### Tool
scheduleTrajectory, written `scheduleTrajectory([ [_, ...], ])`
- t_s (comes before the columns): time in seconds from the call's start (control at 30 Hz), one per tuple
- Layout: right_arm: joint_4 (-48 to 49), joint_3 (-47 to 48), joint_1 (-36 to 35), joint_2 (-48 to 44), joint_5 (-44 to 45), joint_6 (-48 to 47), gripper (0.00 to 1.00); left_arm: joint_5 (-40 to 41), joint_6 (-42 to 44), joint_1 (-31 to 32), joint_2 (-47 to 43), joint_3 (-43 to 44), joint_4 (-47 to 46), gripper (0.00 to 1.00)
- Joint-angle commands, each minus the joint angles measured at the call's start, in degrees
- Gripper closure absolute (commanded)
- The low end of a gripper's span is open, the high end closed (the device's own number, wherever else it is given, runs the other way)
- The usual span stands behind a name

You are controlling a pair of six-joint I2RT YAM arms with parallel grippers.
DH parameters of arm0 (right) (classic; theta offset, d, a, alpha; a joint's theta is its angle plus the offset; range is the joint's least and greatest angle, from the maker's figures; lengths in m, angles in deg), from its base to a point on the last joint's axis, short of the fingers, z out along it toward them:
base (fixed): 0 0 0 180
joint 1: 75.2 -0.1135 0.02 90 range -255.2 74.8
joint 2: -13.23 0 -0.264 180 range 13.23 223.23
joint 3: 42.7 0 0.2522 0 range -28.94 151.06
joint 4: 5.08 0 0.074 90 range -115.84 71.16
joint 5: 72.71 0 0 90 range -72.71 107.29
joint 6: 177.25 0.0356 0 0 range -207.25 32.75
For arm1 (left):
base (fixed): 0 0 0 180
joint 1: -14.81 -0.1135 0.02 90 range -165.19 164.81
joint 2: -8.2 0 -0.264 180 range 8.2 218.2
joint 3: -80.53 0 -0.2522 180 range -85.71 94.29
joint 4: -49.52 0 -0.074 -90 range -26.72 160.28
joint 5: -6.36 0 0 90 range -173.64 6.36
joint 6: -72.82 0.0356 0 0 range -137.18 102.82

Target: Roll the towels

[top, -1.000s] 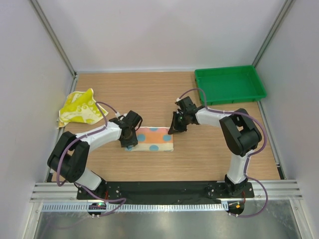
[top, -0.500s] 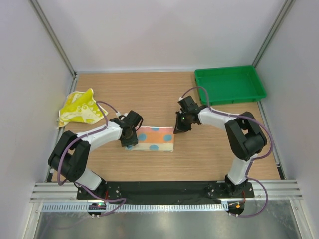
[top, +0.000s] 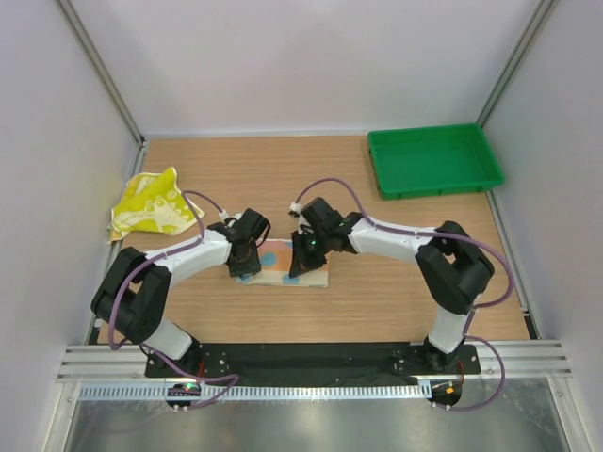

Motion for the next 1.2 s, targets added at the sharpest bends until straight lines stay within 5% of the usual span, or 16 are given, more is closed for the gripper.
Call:
scheduleTrajectory([
  [0.0, 4.7, 0.1, -1.0, 5.3, -6.5, 1.4, 0.99, 0.7, 0.4, -0.4, 2.9, -1.0, -3.4, 0.62],
  [0.67, 19.4, -20.6, 14.8, 7.3, -15.6, 2.6, 0.99, 3.0, 4.1, -2.1, 3.5, -0.7, -2.2, 0.62],
  [1.17, 10.4, -21.4, 17.9, -3.0, -11.7, 0.4, 0.99, 9.2, 8.2, -2.0, 9.3, 8.8, 4.0, 0.64],
])
